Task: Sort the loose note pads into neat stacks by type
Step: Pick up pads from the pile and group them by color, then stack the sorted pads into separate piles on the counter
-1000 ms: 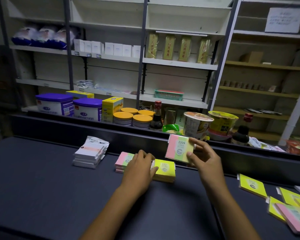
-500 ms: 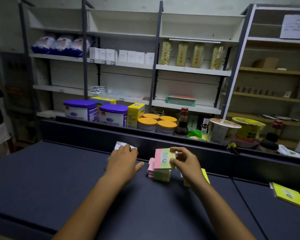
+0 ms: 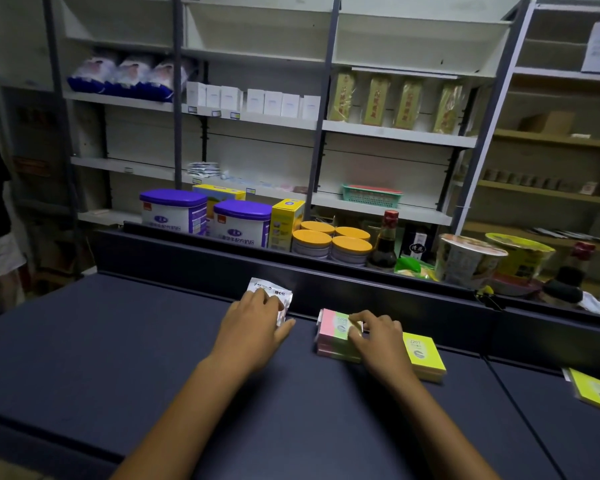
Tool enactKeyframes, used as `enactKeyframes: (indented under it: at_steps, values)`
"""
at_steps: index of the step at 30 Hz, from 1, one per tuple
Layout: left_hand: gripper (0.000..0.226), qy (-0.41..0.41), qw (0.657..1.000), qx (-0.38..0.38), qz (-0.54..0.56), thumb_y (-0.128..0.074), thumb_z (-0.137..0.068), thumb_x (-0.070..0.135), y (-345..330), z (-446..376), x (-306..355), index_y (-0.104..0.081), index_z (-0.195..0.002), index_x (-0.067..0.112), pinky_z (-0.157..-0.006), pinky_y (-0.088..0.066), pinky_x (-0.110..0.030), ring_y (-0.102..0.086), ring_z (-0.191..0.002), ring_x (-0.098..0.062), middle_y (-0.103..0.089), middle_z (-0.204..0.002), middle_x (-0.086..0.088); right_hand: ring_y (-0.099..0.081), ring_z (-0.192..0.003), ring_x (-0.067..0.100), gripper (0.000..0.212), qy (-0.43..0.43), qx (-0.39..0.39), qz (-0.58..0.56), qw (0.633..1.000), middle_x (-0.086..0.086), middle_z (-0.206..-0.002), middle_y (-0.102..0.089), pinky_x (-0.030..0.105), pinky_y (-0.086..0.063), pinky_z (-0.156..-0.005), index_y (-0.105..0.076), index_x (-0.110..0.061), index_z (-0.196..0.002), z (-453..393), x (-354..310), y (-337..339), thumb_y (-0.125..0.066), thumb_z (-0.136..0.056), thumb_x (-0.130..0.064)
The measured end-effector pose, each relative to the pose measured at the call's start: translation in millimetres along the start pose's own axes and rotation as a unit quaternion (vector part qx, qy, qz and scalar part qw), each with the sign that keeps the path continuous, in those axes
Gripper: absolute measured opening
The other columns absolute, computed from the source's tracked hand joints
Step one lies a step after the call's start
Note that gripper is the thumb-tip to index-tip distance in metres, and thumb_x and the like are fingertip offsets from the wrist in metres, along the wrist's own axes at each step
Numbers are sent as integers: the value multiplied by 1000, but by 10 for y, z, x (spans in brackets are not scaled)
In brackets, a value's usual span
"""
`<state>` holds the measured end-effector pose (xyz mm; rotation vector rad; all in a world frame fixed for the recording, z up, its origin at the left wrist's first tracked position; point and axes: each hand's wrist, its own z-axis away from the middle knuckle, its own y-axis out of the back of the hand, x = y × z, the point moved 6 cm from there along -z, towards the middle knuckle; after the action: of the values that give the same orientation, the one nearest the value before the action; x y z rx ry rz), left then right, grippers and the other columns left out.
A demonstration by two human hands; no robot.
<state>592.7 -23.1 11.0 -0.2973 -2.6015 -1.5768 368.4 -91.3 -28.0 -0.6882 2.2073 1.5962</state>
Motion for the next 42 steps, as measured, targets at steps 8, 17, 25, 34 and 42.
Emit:
enactKeyframes:
  at_steps: [8, 17, 25, 34, 42]
  values:
    - [43, -29, 998, -21, 50, -46, -97, 49, -96, -51, 350, -51, -131, 24, -96, -42, -32, -44, -124, -16, -50, -129, 3, -44, -115, 15, 31, 79, -49, 0, 996, -4, -112, -52, 29, -40, -94, -57, -30, -126, 39, 73, 173, -59, -95, -34]
    - [41, -109, 992, -34, 59, -46, -97, 49, -150, -116, 1445, -51, -129, 24, -92, -43, -33, -45, -120, -18, -50, -126, 3, -46, -119, 13, 41, 71, 11, 141, 987, -9, -122, -51, 32, -48, -90, -47, -29, -129, 483, 843, 1186, -60, -92, -40]
    - [44, -182, 978, -52, 84, -46, -97, 50, -220, 180, 2925, -50, -130, 22, -94, -44, -36, -45, -121, -20, -49, -128, 0, -45, -126, 16, 42, -10, 27, 210, 977, -5, -131, -49, 34, -47, -93, -47, -26, -130, 1230, 1862, 2245, -55, -94, -45]
    - [43, -244, 957, -78, 139, -44, -98, 49, -340, 782, 4622, -49, -131, 22, -90, -45, -34, -45, -120, -20, -48, -128, 0, -48, -123, 18, 40, -98, 48, 231, 967, -5, -133, -51, 36, -47, -91, -48, -26, -130, 2249, 2963, 3370, -48, -97, -49]
    - [41, -276, 942, -99, 165, -46, -97, 49, -502, 962, 5538, -50, -131, 26, -85, -44, -30, -45, -122, -16, -49, -130, 5, -49, -123, 18, 40, -148, 59, 223, 962, -3, -134, -52, 38, -46, -97, -48, -24, -130, 2591, 3588, 3939, -47, -98, -49]
